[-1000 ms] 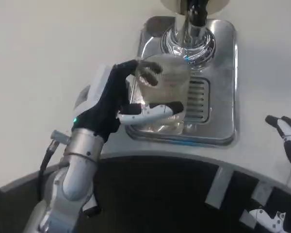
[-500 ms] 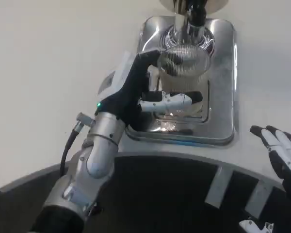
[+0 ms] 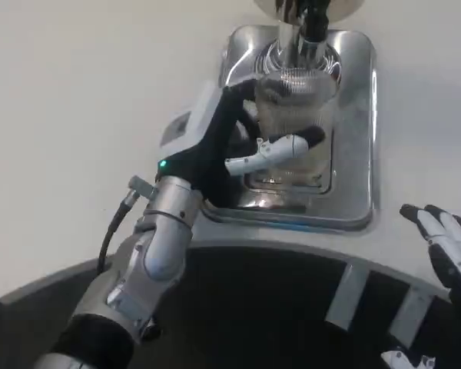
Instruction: Grasp the cup under the faucet to collect the drink, then remove the cup.
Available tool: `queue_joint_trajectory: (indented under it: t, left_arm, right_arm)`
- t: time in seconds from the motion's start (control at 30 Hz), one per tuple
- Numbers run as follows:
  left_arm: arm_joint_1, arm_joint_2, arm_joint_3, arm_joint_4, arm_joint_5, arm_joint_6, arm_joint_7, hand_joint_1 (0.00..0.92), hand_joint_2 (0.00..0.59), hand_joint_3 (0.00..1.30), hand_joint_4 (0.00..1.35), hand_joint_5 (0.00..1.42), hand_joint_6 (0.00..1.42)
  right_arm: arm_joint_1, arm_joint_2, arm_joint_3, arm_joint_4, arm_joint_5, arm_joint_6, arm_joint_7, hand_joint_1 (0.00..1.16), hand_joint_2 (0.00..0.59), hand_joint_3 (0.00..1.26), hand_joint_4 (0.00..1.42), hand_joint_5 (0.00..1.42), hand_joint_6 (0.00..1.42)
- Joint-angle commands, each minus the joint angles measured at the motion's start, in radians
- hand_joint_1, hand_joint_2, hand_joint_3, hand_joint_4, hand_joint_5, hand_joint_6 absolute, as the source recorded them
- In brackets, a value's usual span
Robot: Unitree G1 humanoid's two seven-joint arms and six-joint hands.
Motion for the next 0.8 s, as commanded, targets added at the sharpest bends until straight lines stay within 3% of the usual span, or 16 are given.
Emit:
queue_joint_trajectory:
  t: [0.03, 0.33, 0.7, 0.8]
  left_arm:
    - [0.002, 0.014, -0.005, 0.007, -0.006, -0.018, -0.015, 0.097, 0.011, 0.11, 0.12, 0.50, 0.54]
    - [0.027, 0.031, 0.013, -0.040, -0.018, -0.015, -0.011, 0.022, 0.000, 0.00, 0.00, 0.26, 0.26]
    - [0.133, 0.059, 0.100, -0.251, -0.098, 0.019, -0.042, 0.000, 0.000, 0.00, 0.00, 0.14, 0.12]
    - [0.161, 0.057, 0.150, -0.325, -0.187, 0.014, -0.093, 0.000, 0.075, 0.00, 0.00, 0.06, 0.02]
  right_arm:
    - [0.011, -0.002, 0.004, -0.015, -0.006, -0.012, -0.001, 0.88, 0.318, 0.07, 0.02, 0.00, 0.08]
    - [0.002, 0.001, 0.019, -0.013, -0.008, 0.006, 0.005, 0.88, 0.320, 0.07, 0.02, 0.00, 0.08]
    - [-0.028, 0.006, 0.044, 0.001, -0.020, 0.032, 0.011, 0.84, 0.299, 0.07, 0.02, 0.00, 0.08]
    - [-0.032, 0.006, 0.048, 0.007, -0.021, 0.034, 0.007, 0.82, 0.298, 0.07, 0.02, 0.00, 0.09]
